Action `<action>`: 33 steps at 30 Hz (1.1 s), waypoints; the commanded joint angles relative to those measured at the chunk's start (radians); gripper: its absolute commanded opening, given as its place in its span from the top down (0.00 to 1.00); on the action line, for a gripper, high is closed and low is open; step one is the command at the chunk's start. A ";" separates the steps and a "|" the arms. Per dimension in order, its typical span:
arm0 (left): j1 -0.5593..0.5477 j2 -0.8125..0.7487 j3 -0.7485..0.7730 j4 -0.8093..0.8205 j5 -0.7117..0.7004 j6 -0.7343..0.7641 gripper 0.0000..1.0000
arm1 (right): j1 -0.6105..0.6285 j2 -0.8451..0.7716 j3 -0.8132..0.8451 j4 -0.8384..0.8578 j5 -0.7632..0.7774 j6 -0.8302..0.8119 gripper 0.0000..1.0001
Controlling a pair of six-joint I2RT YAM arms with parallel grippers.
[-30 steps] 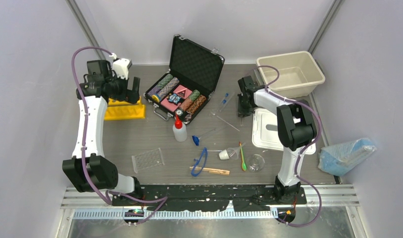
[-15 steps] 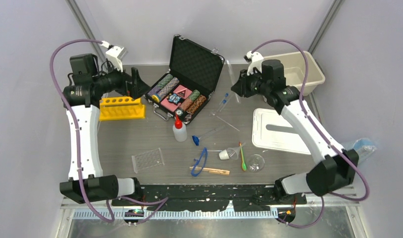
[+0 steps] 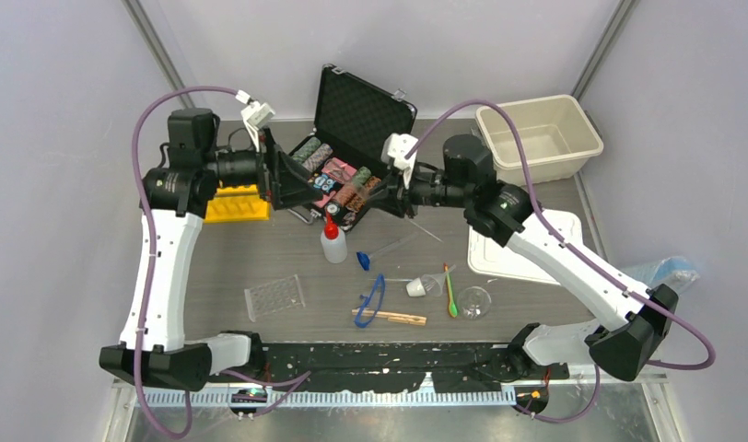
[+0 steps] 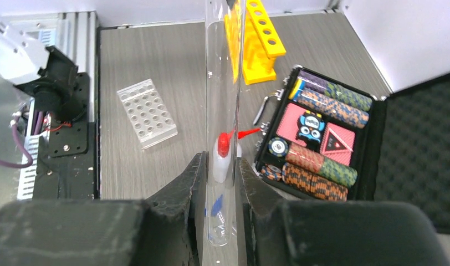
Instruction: Organize the chemistry lab equipment
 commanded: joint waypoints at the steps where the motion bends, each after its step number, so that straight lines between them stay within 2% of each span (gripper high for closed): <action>1: -0.056 -0.043 -0.032 0.015 -0.001 -0.020 0.12 | 0.063 -0.017 -0.003 0.035 -0.011 -0.097 0.95; 6: -0.118 -0.053 -0.049 0.019 -0.025 -0.038 0.15 | 0.107 -0.005 -0.006 0.011 -0.004 -0.149 0.95; 11: -0.141 -0.048 -0.071 0.046 -0.024 -0.084 0.28 | 0.143 -0.004 -0.013 0.011 0.015 -0.184 0.95; 19: -0.156 -0.028 -0.063 0.016 -0.005 -0.078 0.54 | 0.161 0.026 -0.010 -0.012 0.032 -0.223 0.95; 23: -0.155 -0.023 -0.060 -0.015 -0.016 -0.058 0.56 | 0.169 0.037 -0.010 -0.020 0.046 -0.240 0.95; 26: -0.155 -0.015 -0.051 -0.061 -0.050 -0.024 0.66 | 0.171 0.047 -0.001 -0.009 0.060 -0.233 0.95; 28: -0.156 -0.001 -0.026 -0.117 -0.059 0.017 0.63 | 0.172 0.054 0.006 -0.002 0.073 -0.225 0.95; 30: -0.155 0.007 -0.013 -0.157 -0.070 0.053 0.49 | 0.172 0.063 0.012 0.004 0.087 -0.217 0.95; 31: -0.156 0.007 -0.015 -0.164 -0.074 0.062 0.45 | 0.172 0.069 0.015 0.005 0.089 -0.215 0.95; 32: -0.156 0.003 -0.018 -0.167 -0.077 0.067 0.45 | 0.173 0.074 0.017 0.004 0.091 -0.216 0.95; 33: -0.156 0.001 -0.023 -0.164 -0.081 0.067 0.49 | 0.172 0.077 0.020 0.003 0.090 -0.217 0.95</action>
